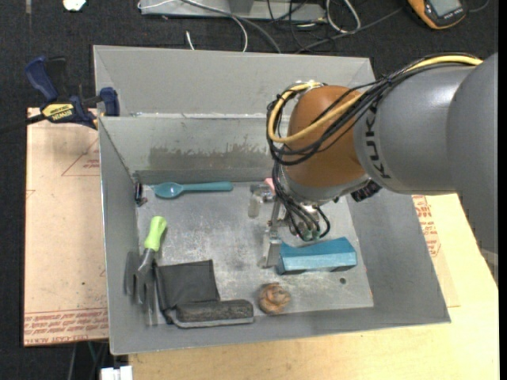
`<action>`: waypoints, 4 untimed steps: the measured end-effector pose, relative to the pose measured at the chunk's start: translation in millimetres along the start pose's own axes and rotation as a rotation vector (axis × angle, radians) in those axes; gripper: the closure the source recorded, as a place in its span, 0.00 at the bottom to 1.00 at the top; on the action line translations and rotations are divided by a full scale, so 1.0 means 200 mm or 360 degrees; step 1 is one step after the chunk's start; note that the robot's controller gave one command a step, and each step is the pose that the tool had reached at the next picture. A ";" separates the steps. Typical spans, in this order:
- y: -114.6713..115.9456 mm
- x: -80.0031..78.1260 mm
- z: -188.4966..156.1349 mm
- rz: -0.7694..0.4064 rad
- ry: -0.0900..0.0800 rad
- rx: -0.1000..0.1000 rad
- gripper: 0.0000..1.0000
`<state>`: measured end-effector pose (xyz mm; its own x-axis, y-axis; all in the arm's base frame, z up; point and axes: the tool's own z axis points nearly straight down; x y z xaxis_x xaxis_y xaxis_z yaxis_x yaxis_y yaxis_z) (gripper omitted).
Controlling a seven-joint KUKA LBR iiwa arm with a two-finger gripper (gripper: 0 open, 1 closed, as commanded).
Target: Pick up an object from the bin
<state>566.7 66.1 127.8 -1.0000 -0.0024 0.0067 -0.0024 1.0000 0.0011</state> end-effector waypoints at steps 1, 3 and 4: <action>0.00 -0.01 -0.02 0.0003 -0.0011 -0.0001 0.00; -0.55 0.24 0.11 0.0055 -0.0016 -0.0006 0.00; -0.71 0.26 0.10 0.0020 -0.0012 -0.0001 0.00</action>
Offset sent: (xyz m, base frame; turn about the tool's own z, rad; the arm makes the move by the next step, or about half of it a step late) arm -0.0252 -0.1207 -0.0578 -0.1835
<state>515.2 -75.1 108.1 -0.9999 0.0104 -0.0010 0.0104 0.9999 0.0018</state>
